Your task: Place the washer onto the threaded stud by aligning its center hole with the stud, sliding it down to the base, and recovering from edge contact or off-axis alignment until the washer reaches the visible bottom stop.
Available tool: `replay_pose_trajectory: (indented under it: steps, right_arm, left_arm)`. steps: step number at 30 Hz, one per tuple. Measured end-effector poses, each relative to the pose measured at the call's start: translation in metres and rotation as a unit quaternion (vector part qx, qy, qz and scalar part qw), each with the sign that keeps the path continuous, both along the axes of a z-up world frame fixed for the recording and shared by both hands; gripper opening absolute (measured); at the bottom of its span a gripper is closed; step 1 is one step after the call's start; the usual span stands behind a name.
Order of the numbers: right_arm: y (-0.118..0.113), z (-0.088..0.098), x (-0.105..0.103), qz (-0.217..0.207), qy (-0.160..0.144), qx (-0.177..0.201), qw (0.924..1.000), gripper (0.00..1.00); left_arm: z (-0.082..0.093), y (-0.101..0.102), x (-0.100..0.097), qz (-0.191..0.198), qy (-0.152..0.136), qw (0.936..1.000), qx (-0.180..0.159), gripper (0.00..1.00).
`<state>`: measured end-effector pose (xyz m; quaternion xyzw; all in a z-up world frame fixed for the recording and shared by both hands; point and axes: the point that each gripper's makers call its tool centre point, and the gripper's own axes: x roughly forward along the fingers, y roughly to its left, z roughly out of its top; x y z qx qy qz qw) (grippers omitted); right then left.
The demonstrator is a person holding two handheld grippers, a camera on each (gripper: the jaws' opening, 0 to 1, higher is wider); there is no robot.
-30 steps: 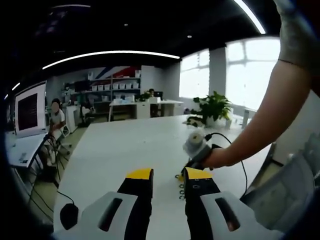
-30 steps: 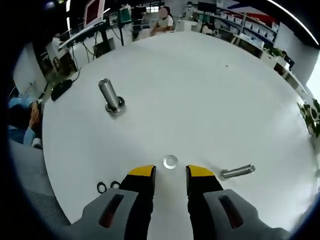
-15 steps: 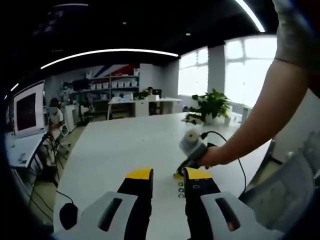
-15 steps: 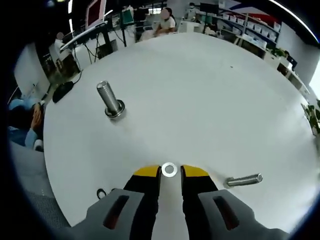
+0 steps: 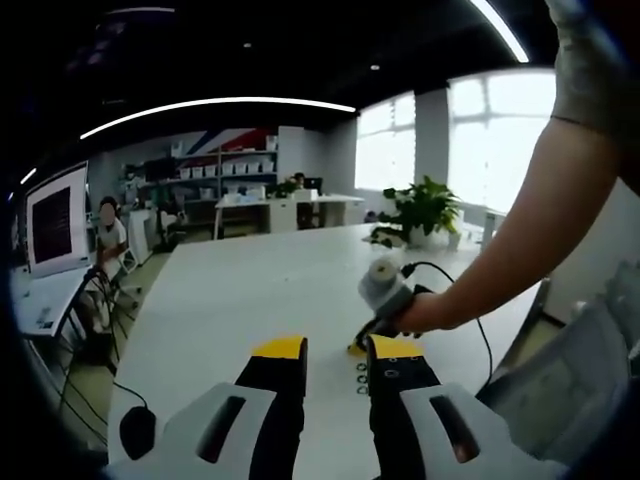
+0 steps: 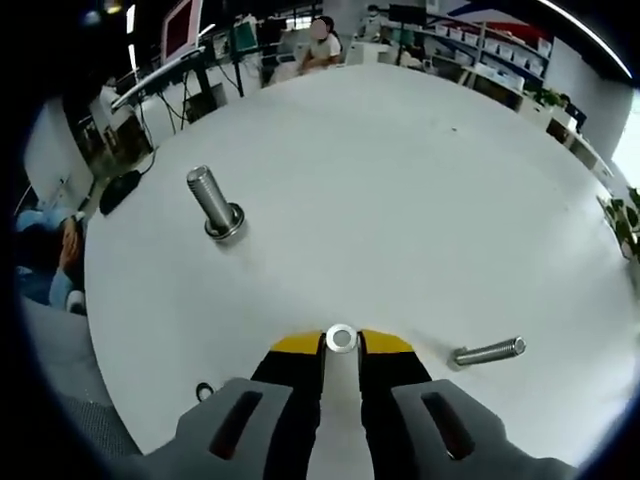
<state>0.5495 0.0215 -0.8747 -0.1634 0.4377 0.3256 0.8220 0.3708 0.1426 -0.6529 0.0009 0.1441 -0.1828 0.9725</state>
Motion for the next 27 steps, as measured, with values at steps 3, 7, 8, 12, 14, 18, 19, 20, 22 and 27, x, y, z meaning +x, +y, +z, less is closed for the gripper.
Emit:
replay_pose_trajectory:
  steps: [3,7,8,12,14,18,19,20,22,27]
  right_arm:
    - [-0.001,-0.001,0.001,-0.006,0.002,0.007,1.0,0.15]
    - [0.001,0.001,-0.002,0.002,-0.001,-0.003,1.0,0.14]
    - [0.001,0.0,-0.001,0.002,0.0,-0.003,1.0,0.14]
    - [0.0,0.001,-0.001,0.001,0.006,0.006,1.0,0.14]
    - [0.001,0.0,-0.001,0.012,0.002,-0.002,0.9999,0.14]
    - [0.0,0.0,-0.001,0.007,0.005,-0.003,1.0,0.14]
    - [0.001,0.001,-0.002,0.009,0.003,-0.007,0.9999,0.14]
    - [0.001,0.001,-0.003,0.02,-0.002,-0.019,0.9996,0.14]
    - [0.001,0.002,-0.006,0.029,-0.005,-0.025,0.9992,0.14]
    - [-0.007,0.002,-0.01,0.024,-0.004,-0.028,0.9993,0.14]
  left_arm:
    - [-0.001,0.0,0.0,0.0,0.001,1.0,0.001,0.21]
    - [-0.001,0.0,0.0,0.0,0.002,1.0,0.003,0.21]
    - [-0.001,0.0,0.0,0.0,0.003,1.0,0.003,0.21]
    - [-0.002,0.0,0.0,0.0,0.003,1.0,0.004,0.21]
    - [-0.002,0.0,0.0,0.0,0.004,1.0,0.006,0.21]
    - [-0.002,0.0,-0.001,0.001,0.003,1.0,0.008,0.21]
    - [-0.002,0.0,-0.001,0.001,0.004,1.0,0.007,0.21]
    - [-0.002,0.0,0.0,0.001,0.004,1.0,0.007,0.21]
    - [-0.002,0.0,0.0,0.0,0.004,1.0,0.008,0.21]
    - [-0.002,-0.001,-0.001,0.0,0.005,0.9999,0.009,0.21]
